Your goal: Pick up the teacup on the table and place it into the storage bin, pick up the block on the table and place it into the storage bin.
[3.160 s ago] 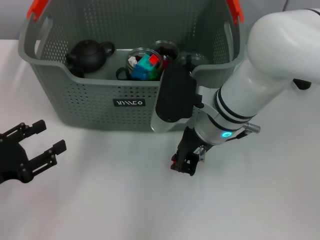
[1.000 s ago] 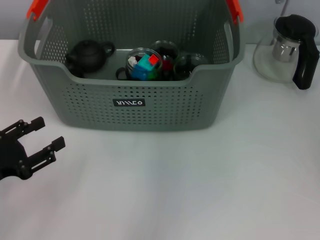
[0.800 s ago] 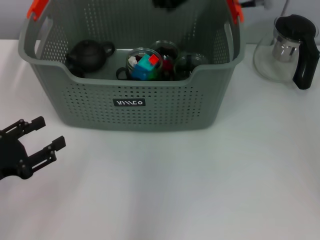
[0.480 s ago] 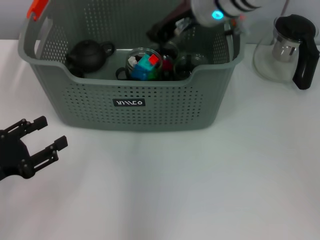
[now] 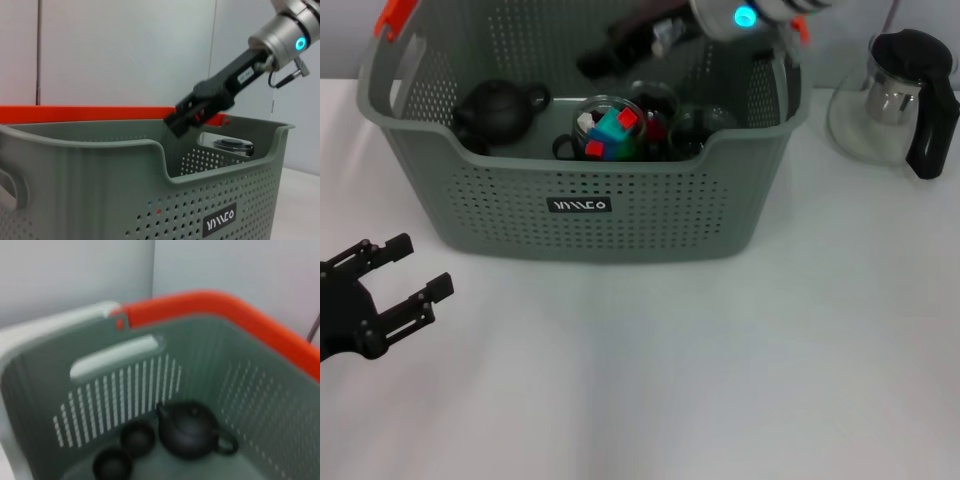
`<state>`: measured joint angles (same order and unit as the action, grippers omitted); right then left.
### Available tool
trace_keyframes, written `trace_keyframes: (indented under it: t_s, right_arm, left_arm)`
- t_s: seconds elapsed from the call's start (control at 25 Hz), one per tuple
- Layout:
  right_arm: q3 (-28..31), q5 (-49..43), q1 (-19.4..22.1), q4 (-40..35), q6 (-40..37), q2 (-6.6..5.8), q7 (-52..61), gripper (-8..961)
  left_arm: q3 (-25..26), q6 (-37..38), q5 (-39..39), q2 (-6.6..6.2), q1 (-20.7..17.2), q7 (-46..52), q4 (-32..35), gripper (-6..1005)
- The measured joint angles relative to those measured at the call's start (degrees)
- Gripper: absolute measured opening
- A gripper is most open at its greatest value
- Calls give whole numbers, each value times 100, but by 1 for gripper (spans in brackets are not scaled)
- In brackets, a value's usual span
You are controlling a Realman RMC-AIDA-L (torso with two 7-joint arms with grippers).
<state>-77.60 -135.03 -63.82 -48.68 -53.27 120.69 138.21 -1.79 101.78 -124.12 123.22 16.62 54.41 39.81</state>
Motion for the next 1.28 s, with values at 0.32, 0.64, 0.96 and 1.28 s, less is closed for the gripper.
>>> trace_keyframes:
  t_s: [0.32,0.64,0.96,1.28]
  right_arm:
    - [50,4821,2541,-1552,104,-35,-3374,746]
    - [646,8080,3750,286,-3358,-88,-7007,841]
    - [1321,5297,4821,301,-4220,-79,-7304,865]
    - [1288,4238,4417,892,-3740,-48,-7359,864]
  left_arm:
    - [3,-17,71,-1,51,-34,-115,702]
    - [-24,421,187,-58,65,-38,-102,702]
    - [-272,1142,-330,-209,100,357,390,703]
    - [-1154,1025,-497,-132,209,35,359,703]
